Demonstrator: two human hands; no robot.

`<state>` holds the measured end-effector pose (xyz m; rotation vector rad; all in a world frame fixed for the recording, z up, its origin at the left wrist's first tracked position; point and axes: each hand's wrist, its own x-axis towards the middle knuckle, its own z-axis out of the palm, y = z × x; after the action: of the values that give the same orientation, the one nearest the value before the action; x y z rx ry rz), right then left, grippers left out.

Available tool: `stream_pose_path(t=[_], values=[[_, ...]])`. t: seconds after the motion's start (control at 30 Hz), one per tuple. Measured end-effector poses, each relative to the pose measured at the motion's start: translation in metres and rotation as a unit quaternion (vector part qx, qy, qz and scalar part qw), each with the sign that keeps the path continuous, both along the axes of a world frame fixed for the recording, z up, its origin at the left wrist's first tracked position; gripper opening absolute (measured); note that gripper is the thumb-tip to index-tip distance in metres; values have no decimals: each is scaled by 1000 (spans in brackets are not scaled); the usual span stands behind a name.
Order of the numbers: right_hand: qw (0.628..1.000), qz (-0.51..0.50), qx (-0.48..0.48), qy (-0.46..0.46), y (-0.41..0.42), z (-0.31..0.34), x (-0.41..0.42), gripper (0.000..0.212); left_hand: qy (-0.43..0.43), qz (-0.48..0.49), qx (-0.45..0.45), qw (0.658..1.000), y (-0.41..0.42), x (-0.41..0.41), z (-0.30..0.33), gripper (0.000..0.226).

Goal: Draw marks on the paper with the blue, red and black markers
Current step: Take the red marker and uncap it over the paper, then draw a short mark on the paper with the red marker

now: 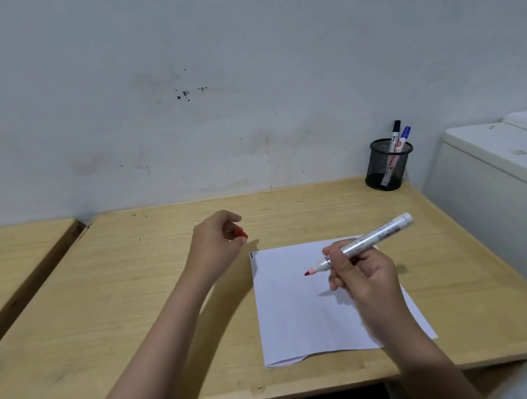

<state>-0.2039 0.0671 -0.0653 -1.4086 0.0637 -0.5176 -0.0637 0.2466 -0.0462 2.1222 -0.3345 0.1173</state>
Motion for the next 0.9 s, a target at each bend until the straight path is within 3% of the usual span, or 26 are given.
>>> stream_pose_path(t=[0.27, 0.47, 0.6, 0.77, 0.9], values=[[1000, -21, -1, 20, -10, -2, 9, 19, 72, -15, -18, 997, -8, 38, -40, 33], [1000, 0, -13, 8, 0, 8, 23, 18, 78, -33, -20, 996, -1, 38, -44, 46], [999, 19, -43, 11, 6, 19, 42, 14, 61, -6, -14, 998, 9, 25, -38, 31], [993, 62, -39, 88, 16, 22, 86, 10, 97, -74, 50, 991, 13, 17, -34, 26], [986, 55, -51, 152, 29, 4, 122, 22, 97, -97, 103, 985, 13, 19, -37, 31]])
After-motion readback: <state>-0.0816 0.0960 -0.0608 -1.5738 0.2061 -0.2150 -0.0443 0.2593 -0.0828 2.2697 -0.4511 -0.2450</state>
